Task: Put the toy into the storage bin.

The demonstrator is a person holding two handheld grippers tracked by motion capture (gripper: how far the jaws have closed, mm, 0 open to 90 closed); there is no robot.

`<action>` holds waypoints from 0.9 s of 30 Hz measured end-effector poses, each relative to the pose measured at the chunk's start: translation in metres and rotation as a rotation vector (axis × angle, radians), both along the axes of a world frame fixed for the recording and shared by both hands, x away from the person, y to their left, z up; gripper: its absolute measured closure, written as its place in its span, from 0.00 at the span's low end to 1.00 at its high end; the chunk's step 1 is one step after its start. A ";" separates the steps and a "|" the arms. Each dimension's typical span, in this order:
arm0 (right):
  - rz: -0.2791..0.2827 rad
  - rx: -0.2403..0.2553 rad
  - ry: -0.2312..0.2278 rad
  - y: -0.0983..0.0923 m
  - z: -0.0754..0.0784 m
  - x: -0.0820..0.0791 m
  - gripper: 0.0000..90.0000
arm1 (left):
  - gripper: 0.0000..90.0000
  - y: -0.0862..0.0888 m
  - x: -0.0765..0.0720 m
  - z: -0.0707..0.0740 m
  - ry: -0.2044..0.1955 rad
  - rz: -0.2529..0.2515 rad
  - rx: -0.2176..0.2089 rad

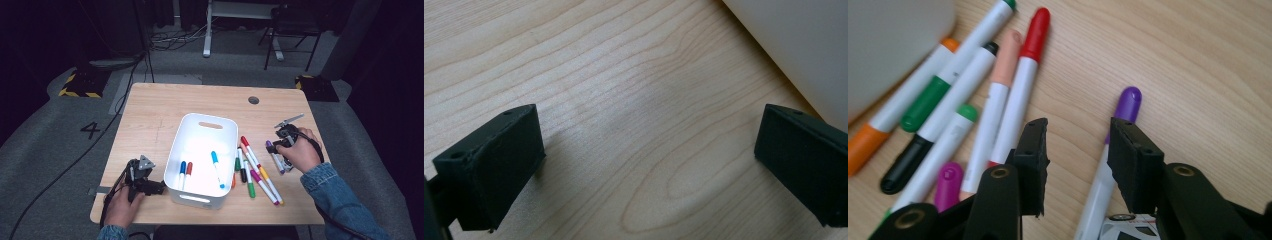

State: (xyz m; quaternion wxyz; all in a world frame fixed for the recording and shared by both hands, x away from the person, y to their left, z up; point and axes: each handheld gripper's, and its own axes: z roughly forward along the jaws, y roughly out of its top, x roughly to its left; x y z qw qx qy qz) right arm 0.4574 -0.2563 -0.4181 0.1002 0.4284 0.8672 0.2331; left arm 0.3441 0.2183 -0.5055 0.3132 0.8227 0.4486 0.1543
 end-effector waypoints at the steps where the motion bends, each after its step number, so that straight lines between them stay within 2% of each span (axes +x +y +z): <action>1: -0.008 -0.008 0.008 -0.002 -0.004 0.002 0.67 | 0.00 0.000 0.000 0.000 0.000 0.000 0.000; 11: -0.067 -0.035 0.074 -0.012 -0.027 0.011 0.69 | 0.00 0.000 0.000 0.000 0.000 0.000 0.000; 21: -0.108 -0.052 0.146 -0.010 -0.043 0.017 0.81 | 0.00 0.000 0.000 0.000 0.003 -0.001 0.000; 27: -0.119 -0.077 0.140 -0.004 -0.046 0.016 0.85 | 0.00 0.000 0.000 0.000 0.003 0.000 -0.002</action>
